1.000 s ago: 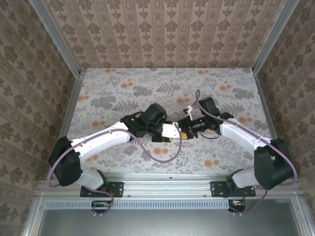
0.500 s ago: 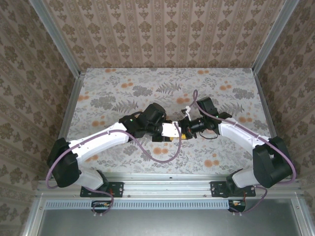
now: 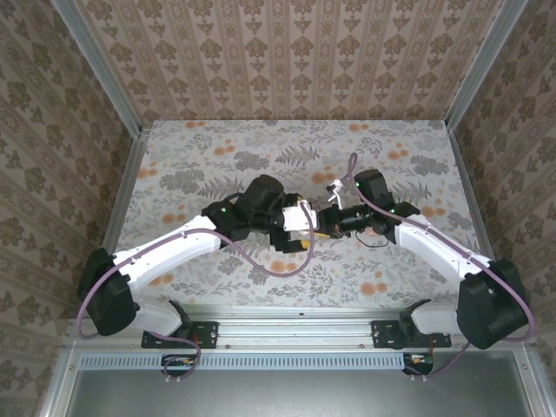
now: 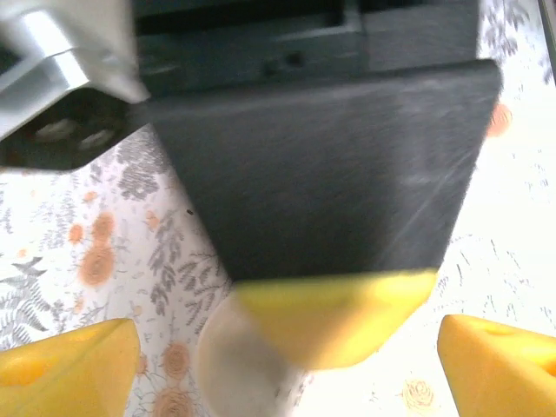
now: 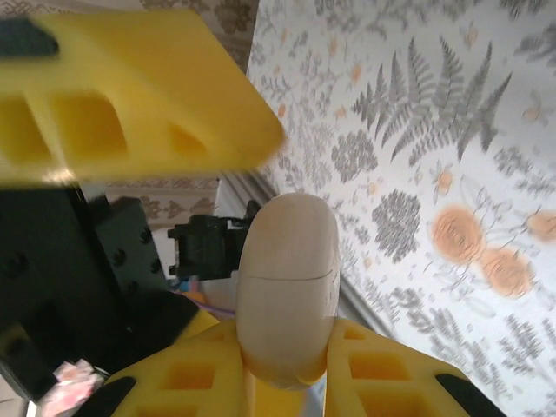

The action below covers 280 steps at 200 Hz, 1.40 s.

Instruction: Insert the wireless bluetooth earbuds into the charging case

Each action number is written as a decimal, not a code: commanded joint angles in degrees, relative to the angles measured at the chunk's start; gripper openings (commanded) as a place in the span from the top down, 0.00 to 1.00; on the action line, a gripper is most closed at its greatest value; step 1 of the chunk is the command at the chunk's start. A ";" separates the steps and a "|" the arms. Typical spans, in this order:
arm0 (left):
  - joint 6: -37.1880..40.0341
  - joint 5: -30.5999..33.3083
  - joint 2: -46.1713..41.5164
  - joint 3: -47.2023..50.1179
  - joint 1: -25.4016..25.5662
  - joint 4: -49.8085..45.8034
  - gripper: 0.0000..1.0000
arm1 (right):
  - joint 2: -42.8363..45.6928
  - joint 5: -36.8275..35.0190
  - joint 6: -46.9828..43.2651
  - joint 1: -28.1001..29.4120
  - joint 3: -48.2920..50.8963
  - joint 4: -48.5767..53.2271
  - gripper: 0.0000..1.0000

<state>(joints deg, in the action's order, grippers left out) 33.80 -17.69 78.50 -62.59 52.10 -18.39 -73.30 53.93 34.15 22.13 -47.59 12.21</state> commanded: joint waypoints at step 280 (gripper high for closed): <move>-1.43 -34.58 -0.51 -1.10 -7.99 -0.04 0.53 | 10.28 14.36 -67.06 -3.81 0.68 5.01 0.80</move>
<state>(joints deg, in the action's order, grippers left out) 30.57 -49.43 77.06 -61.43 43.53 -16.51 -64.10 65.71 -30.15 17.85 -44.62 15.68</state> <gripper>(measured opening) 0.478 0.203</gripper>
